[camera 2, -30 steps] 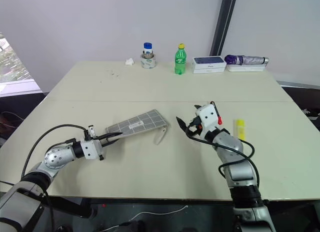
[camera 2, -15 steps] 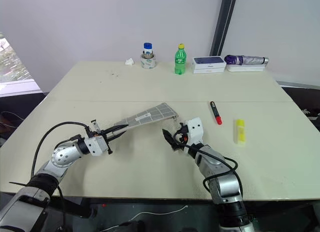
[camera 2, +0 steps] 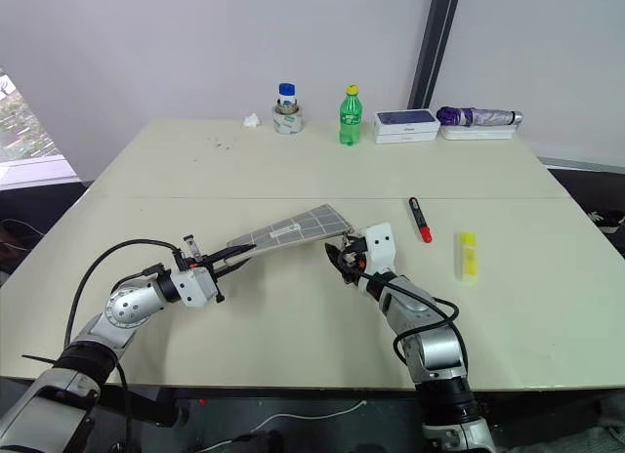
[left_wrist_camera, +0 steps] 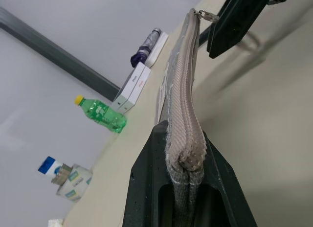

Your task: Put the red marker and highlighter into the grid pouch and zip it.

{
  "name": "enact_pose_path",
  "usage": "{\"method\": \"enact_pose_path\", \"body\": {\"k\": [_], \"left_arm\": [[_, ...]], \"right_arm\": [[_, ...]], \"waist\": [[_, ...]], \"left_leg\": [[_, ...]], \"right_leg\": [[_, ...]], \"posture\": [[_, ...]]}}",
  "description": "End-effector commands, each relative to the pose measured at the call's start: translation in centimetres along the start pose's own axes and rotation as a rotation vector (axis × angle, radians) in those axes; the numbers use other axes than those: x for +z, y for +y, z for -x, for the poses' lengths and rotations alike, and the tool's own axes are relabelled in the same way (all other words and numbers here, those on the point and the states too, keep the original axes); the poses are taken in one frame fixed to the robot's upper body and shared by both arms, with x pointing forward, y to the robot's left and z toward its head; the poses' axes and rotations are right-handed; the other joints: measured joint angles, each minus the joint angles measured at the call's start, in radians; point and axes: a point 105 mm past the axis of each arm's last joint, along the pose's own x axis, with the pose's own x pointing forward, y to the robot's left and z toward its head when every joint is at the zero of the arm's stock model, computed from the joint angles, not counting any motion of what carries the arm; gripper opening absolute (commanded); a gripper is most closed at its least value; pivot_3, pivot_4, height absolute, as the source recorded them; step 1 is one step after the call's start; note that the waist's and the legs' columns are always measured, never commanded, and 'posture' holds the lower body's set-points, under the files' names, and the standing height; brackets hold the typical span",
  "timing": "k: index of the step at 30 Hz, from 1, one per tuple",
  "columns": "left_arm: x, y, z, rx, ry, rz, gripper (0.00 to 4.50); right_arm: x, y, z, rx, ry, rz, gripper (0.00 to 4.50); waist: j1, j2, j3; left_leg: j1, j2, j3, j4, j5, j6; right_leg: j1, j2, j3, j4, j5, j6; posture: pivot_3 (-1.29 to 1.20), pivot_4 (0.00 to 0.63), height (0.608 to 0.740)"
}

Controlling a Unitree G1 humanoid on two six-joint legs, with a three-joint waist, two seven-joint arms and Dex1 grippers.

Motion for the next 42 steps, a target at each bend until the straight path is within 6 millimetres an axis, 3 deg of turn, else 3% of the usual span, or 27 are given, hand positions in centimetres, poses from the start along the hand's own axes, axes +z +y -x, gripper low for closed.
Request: {"method": "enact_pose_path", "body": {"k": [1, 2, 7, 10, 16, 23, 42], "left_arm": [[0.6, 1.6, -0.1, 0.065, -0.023, -0.031, 0.0], [0.5, 1.6, -0.1, 0.064, -0.021, -0.031, 0.0], [0.5, 0.6, -0.5, 0.029, -0.012, -0.04, 0.0], [0.5, -0.7, -1.2, 0.019, 0.002, -0.028, 0.0], [1.4, -1.9, -2.4, 0.01, -0.014, -0.026, 0.0], [0.9, -1.3, -3.6, 0.055, 0.032, -0.039, 0.0], [0.1, -1.2, -6.1, 0.087, 0.077, -0.049, 0.0]], "right_arm": [[1.6, 0.2, 0.0, 0.024, -0.069, 0.008, 0.52], [1.5, 0.2, 0.1, 0.025, -0.059, 0.031, 0.04], [1.6, 1.2, 0.1, 0.057, 0.02, 0.26, 0.04], [2.8, 2.5, -0.6, 0.08, 0.008, 0.321, 0.04], [3.1, 4.3, -1.4, 0.134, 0.015, 0.397, 0.04], [2.2, 6.5, -1.0, 0.277, 0.05, 0.558, 0.04], [2.7, 10.0, -1.2, 0.45, -0.001, 0.654, 0.04]], "waist": [[0.002, 0.0, 0.0], [0.002, 0.0, 0.0], [0.001, 0.0, 0.0], [-0.002, 0.0, 0.0], [0.001, 0.0, 0.0], [0.003, 0.0, 0.0], [0.004, 0.0, 0.0]], "left_leg": [[0.0, 0.0, 0.0, 0.0, 0.0, 0.0], [0.0, 0.0, 0.0, 0.0, 0.0, 0.0], [0.0, 0.0, 0.0, 0.0, -0.001, 0.001], [0.0, 0.0, 0.0, 0.0, -0.001, 0.002], [0.0, 0.0, 0.0, 0.0, 0.0, 0.0], [0.0, 0.0, 0.0, 0.0, -0.001, 0.001], [0.0, 0.0, 0.0, 0.0, 0.001, -0.002]], "right_leg": [[0.0, 0.0, 0.0, 0.0, 0.0, 0.0], [0.0, 0.0, 0.0, 0.0, 0.0, 0.0], [0.0, 0.0, 0.0, 0.0, 0.0, 0.0], [-0.001, 0.0, 0.0, 0.0, 0.0, 0.0], [-0.001, 0.0, 0.0, 0.0, 0.0, 0.0], [0.0, 0.0, 0.0, 0.0, 0.0, 0.0], [0.0, 0.0, 0.0, 0.0, 0.0, 0.0]], "posture": [[0.0, 0.15, 0.74], [0.0, 0.15, 0.74], [0.0, 0.15, 0.74], [0.0, 0.15, 0.74], [0.0, 0.15, 0.74], [0.0, 0.15, 0.74], [0.0, 0.15, 0.74]]}}
